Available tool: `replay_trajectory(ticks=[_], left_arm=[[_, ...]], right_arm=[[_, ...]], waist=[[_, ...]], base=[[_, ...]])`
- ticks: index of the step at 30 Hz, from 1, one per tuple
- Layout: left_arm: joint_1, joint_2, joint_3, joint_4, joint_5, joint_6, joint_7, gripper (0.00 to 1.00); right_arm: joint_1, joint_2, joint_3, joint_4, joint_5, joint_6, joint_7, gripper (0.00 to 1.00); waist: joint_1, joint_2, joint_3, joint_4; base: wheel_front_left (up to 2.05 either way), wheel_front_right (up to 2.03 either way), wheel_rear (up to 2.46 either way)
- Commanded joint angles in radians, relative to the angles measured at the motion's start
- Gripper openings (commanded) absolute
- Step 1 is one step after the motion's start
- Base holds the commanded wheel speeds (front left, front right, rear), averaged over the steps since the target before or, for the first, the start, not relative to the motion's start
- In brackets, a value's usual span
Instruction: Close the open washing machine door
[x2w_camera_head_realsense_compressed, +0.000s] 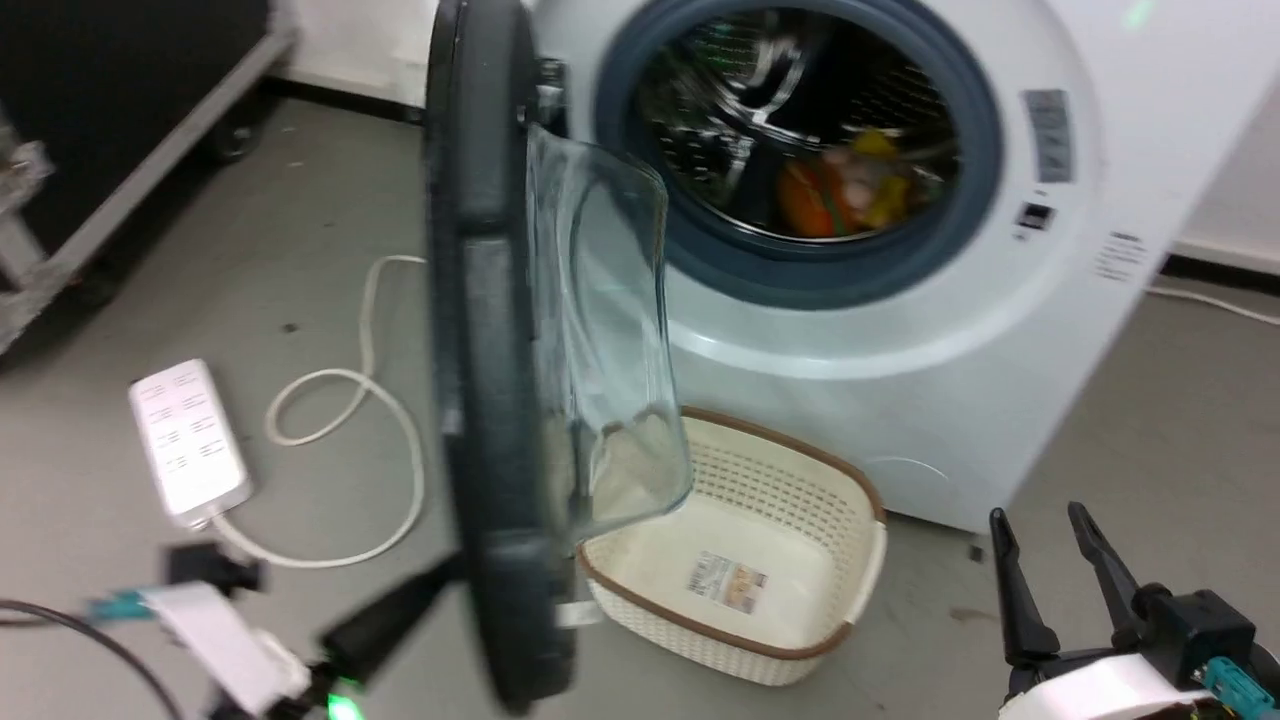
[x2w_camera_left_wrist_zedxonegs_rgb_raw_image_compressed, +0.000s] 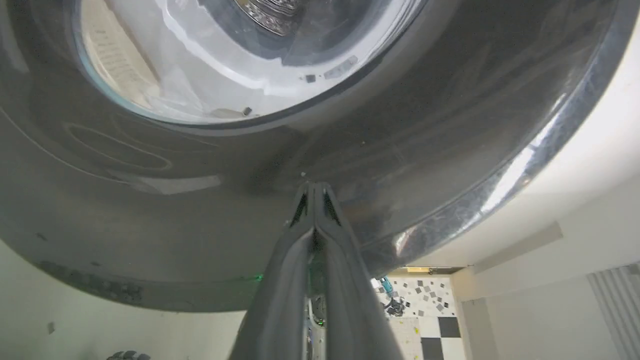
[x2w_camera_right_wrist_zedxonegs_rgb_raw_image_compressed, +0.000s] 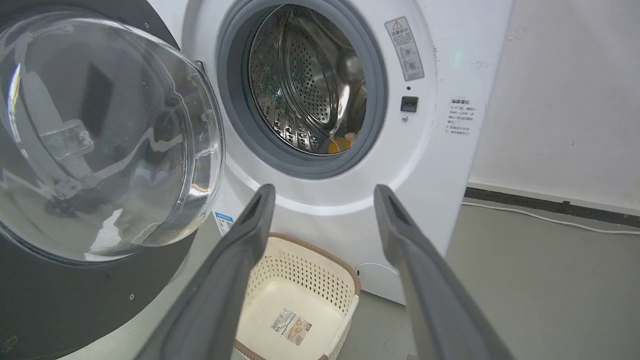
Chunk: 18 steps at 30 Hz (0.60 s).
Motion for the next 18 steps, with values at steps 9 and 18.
replay_trajectory(ticks=[9,18], left_arm=[[0.05,-0.007,-0.343,-0.04,-0.191,-0.049,-0.329,0.0],[-0.178,-0.007,-0.474,0.141,-0.292,-0.11,-0.681,0.0]], right_arm=[[-0.026,0.003,0.001,-0.039,-0.018,0.001,0.023,1.0],[-0.066,0.003,-0.002,-0.033,0.012,0.001,0.004,1.0]], waist=[[0.0001,0.0,0.092,-0.222],[0.0001,0.0,0.208,-0.439]], base=[[0.0,0.0,0.0],[0.0,0.0,0.0]])
